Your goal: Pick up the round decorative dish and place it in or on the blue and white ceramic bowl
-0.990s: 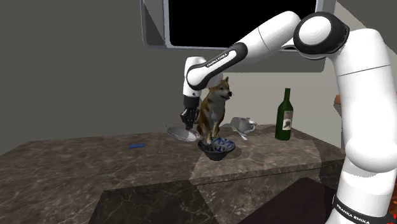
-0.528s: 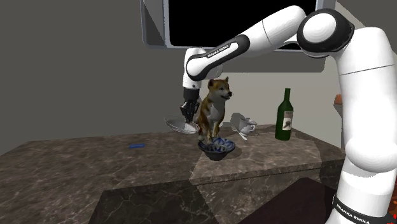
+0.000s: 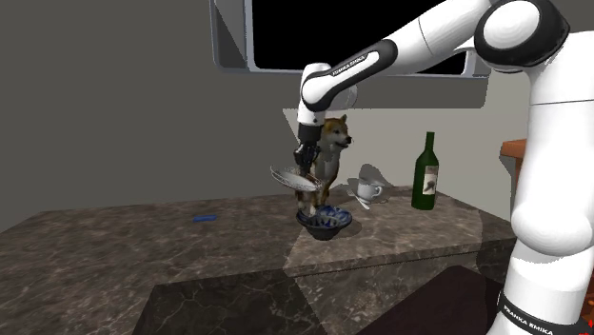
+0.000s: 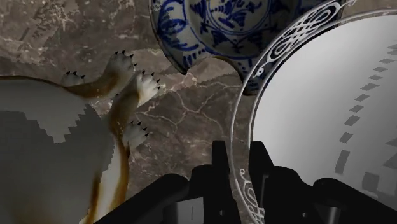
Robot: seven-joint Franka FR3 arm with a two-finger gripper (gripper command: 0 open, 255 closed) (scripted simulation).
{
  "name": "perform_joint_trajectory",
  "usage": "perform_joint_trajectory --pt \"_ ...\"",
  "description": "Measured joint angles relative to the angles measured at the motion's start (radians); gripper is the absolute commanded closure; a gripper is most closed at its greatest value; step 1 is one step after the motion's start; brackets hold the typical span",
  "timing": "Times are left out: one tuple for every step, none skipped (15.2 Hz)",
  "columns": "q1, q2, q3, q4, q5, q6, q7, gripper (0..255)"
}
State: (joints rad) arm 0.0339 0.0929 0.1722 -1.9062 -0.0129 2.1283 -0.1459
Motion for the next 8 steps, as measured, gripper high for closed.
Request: perform_joint_trajectory --pt "-0.013 -0.031 -0.009 -0.033 0.010 0.001 -0.024 255" --pt "-0.024 -0.049 -0.018 -0.046 0.017 -0.006 -0.047 255" --pt "-0.035 -0.074 -0.027 -0.073 0.025 -0.004 -0.071 255" --pt "-0.046 -0.093 -0.037 -0.099 0.031 0.002 -0.094 255" --pt "-0.059 -0.114 -0.050 -0.117 0.038 -0.002 -0.122 255" --pt "-0.070 -0.137 -0.061 -0.139 0.044 -0.004 -0.146 255" --pt "-0.075 -0.146 -0.067 -0.153 0.046 0.002 -0.158 255" --pt "-0.077 -0.152 -0.070 -0.167 0.048 0.010 -0.165 255"
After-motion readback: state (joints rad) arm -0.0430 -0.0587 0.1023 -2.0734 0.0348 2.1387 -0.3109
